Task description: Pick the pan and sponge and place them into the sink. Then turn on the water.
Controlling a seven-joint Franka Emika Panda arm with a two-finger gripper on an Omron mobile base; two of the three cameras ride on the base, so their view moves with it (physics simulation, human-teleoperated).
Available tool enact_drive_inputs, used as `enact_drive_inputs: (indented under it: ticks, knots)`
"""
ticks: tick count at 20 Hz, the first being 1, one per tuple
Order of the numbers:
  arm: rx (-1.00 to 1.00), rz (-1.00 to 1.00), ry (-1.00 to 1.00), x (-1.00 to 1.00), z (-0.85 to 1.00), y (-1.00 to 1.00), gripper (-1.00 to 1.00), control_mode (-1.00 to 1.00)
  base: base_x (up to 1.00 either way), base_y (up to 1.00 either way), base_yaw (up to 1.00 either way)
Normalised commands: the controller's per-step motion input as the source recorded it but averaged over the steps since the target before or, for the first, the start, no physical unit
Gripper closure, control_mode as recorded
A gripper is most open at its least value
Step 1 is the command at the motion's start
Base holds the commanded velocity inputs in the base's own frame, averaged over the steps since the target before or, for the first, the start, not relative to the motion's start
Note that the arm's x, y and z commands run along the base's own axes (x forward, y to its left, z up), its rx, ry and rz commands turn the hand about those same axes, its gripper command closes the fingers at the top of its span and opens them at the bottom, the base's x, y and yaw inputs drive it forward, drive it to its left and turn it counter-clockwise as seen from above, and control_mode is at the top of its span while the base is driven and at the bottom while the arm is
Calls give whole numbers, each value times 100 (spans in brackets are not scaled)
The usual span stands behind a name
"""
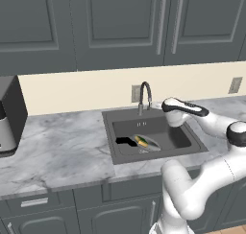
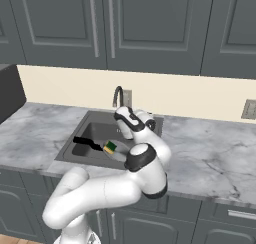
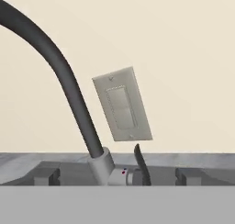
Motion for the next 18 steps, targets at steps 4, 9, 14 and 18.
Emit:
enact_drive_inputs:
  ticks: [4, 9, 14, 18]
  knots:
    - [0, 7, 10, 12, -17, 8, 100, -100, 0, 0, 0]
    - [0, 6, 6, 22, -14, 0, 100, -100, 0, 0, 0]
    - [0, 5, 7, 20, -16, 1, 100, -100, 0, 0, 0]
    - [0, 3, 9, 10, -5, -9, 100, -100, 0, 0, 0]
